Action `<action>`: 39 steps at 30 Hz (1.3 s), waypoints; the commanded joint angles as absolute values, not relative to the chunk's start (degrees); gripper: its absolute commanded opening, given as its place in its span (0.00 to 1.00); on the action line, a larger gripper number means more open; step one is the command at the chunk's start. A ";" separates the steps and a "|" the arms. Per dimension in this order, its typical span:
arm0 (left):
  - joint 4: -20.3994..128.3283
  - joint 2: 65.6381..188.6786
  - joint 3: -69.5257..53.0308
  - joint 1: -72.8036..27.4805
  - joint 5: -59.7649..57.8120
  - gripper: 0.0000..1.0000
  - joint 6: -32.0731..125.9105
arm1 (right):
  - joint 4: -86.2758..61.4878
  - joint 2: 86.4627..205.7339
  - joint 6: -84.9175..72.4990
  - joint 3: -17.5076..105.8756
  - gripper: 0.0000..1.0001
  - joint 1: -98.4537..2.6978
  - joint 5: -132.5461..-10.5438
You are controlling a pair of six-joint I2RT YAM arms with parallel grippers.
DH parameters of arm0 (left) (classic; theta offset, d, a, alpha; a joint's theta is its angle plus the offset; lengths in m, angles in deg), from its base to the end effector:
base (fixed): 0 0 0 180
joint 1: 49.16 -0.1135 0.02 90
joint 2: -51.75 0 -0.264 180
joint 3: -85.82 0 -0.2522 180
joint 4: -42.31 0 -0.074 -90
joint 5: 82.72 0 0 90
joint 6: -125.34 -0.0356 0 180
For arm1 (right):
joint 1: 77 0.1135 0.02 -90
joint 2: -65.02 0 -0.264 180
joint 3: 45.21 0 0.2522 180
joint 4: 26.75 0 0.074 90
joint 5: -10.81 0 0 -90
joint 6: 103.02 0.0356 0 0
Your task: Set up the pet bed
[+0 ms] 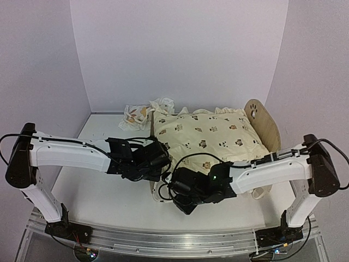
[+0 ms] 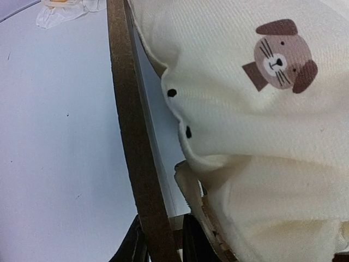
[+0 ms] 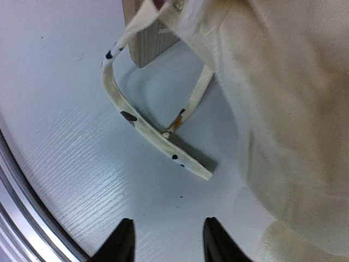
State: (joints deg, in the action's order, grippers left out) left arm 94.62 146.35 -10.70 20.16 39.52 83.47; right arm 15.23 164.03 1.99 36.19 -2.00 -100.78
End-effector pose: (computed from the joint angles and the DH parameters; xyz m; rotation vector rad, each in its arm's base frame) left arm 0.1361 -0.3069 0.2349 0.2835 2.4161 -0.1256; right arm 0.1048 0.3404 0.2056 -1.1393 2.2333 0.1437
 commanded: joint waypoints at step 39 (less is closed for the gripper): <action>89.82 135.58 -21.67 20.36 40.95 0.12 81.60 | -21.67 183.67 16.28 31.12 0.31 -4.06 -113.30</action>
